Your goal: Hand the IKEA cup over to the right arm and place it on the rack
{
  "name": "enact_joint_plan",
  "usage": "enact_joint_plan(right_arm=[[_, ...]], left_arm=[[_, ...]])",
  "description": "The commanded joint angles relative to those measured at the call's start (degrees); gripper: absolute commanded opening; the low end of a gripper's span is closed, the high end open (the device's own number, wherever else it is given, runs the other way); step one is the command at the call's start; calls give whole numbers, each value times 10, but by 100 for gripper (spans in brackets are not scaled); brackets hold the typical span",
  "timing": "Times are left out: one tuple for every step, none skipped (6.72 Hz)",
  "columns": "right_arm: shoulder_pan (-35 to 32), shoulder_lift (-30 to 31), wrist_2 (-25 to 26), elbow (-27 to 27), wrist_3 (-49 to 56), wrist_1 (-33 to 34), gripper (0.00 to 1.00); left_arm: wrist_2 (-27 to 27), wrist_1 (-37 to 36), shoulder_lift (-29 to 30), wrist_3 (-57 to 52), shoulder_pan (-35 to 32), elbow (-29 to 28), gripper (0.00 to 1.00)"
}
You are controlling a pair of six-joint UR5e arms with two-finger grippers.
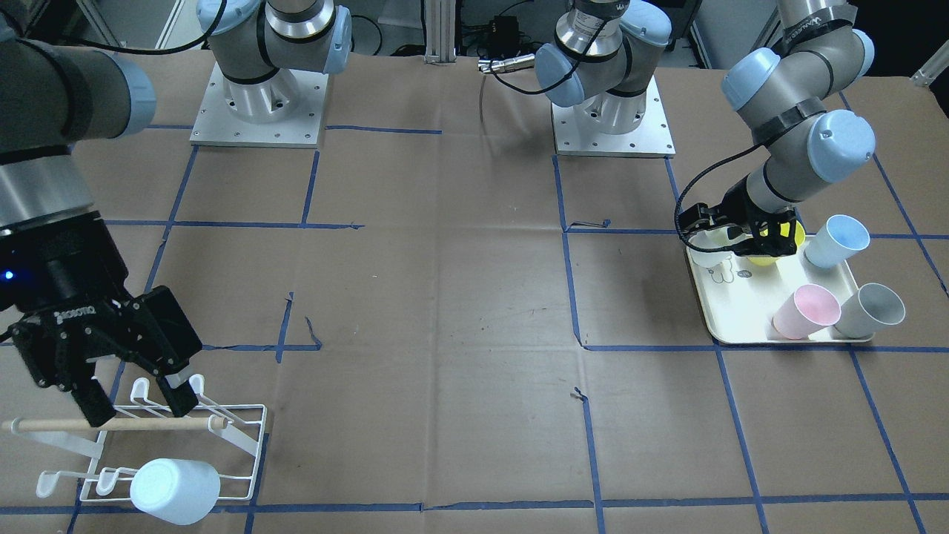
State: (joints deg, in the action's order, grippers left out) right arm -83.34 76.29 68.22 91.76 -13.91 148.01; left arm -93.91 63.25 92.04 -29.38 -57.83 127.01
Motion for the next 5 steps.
enact_joint_plan(right_arm=[[-21, 68, -5, 93, -218, 21, 100], [-29, 91, -7, 139, -308, 89, 100], [-39, 94, -39, 184, -406, 166, 100], [-54, 93, -55, 216, -494, 223, 100], [-65, 85, -56, 241, -555, 290, 100]], left_arm=[[0, -1, -7, 1, 0, 8, 58], [0, -1, -7, 2, 0, 4, 23], [1, -1, -7, 3, 0, 3, 2], [0, -2, -7, 2, 2, -1, 0], [0, -3, -8, 1, 2, -4, 0]])
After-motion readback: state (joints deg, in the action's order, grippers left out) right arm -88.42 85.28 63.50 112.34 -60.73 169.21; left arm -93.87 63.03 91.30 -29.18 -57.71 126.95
